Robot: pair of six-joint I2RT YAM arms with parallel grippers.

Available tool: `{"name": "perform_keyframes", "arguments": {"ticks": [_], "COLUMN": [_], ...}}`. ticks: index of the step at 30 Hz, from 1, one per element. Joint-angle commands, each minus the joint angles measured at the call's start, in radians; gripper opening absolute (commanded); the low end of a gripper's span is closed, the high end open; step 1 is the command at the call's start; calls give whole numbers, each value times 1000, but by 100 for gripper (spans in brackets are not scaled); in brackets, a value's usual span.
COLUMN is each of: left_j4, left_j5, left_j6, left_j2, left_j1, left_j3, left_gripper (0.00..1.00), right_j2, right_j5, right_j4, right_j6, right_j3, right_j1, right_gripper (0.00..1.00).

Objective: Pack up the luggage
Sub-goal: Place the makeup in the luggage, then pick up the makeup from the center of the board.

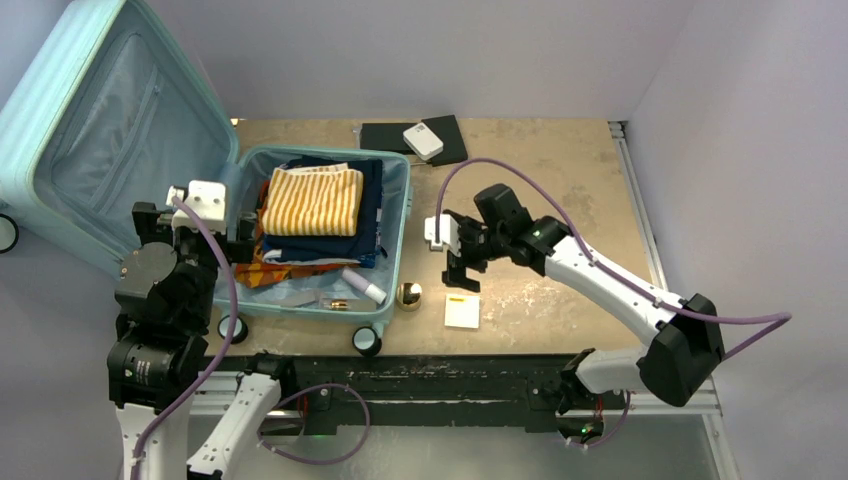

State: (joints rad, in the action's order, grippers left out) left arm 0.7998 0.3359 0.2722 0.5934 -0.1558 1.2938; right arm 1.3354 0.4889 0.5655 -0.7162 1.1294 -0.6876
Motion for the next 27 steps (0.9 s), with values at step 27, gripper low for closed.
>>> {"name": "perform_keyframes", "arguments": {"ticks": [27], "left_j4": [-4], "left_j5": [-210], "left_j6": [-48], "left_j2": [-12], "left_j1": [105], "left_j3": [-47], "left_gripper": [99], "right_j2": [123], "right_j5": [-170], "right_j4": [-137], "right_j6": [25], "right_j3": [-325], "right_j1": [-76], "right_gripper": [99]}}
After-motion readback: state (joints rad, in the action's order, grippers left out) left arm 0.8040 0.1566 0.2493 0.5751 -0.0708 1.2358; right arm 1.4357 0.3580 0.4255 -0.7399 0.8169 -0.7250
